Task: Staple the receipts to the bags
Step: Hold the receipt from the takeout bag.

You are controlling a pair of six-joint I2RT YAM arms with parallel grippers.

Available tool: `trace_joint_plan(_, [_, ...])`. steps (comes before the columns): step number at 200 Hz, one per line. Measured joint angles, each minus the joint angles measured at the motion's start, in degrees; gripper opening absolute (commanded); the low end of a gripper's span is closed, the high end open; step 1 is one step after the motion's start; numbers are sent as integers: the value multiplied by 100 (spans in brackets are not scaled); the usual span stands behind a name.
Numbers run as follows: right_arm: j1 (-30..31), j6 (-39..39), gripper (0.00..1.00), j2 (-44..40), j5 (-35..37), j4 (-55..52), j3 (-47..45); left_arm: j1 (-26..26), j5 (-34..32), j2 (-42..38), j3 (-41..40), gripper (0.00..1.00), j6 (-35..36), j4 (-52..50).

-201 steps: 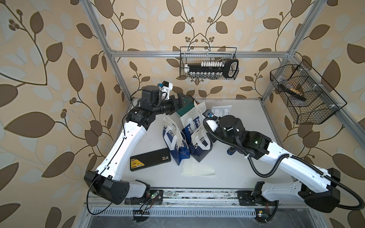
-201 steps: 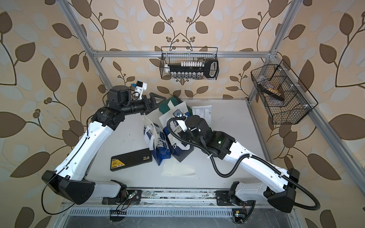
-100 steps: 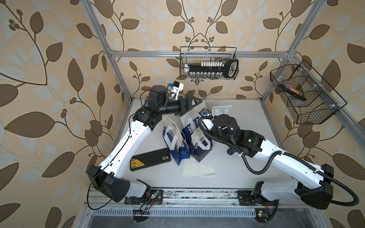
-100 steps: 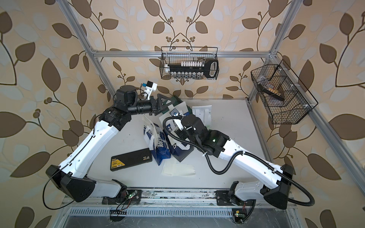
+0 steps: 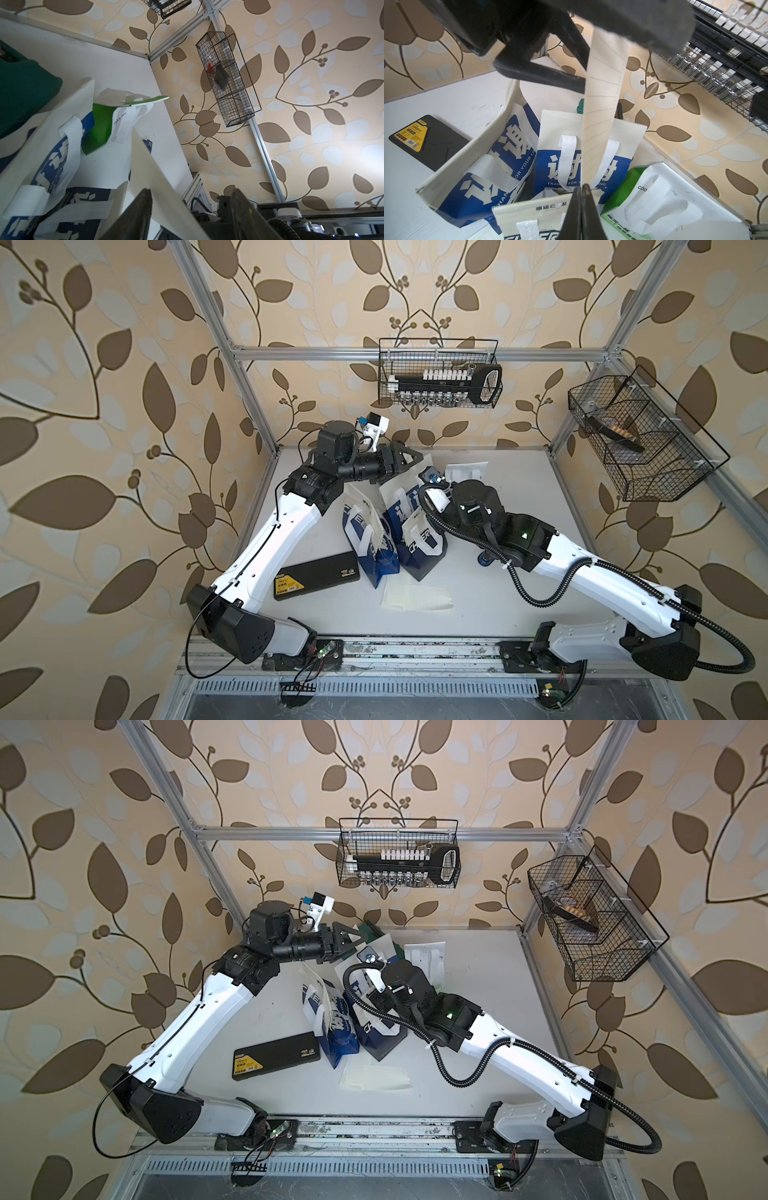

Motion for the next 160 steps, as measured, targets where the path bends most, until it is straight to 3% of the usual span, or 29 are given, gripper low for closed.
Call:
trace_joint_plan(42, [0,63,0,-2,4,20,0,-33,-153,151,-17,12,59,-4])
trace_joint_plan(68, [0,155,0,-9,0,24,-4,-35,-273,151,-48,0,87,7])
trace_joint_plan(81, [0,212,0,-39,-2,35,-26,-35,-332,149,-83,0,66,20])
trace_joint_plan(86, [0,232,10,-61,-4,42,-46,-37,-348,149,-101,0,70,15])
trace_joint_plan(98, [-2,286,45,-140,-9,50,-109,-37,-378,149,-136,0,94,2])
trace_joint_plan(111, [-2,348,62,-310,4,81,-254,-70,-402,149,-155,0,175,-28])
trace_joint_plan(122, [-35,374,69,-549,50,90,-437,-103,-437,149,-157,0,302,-107])
trace_joint_plan(138, [-264,544,71,-977,76,46,-669,-260,-496,118,-168,0,595,-291])
trace_joint_plan(160, [-1237,957,72,-1569,-354,-26,-782,-748,-525,-50,-313,0,1058,-448])
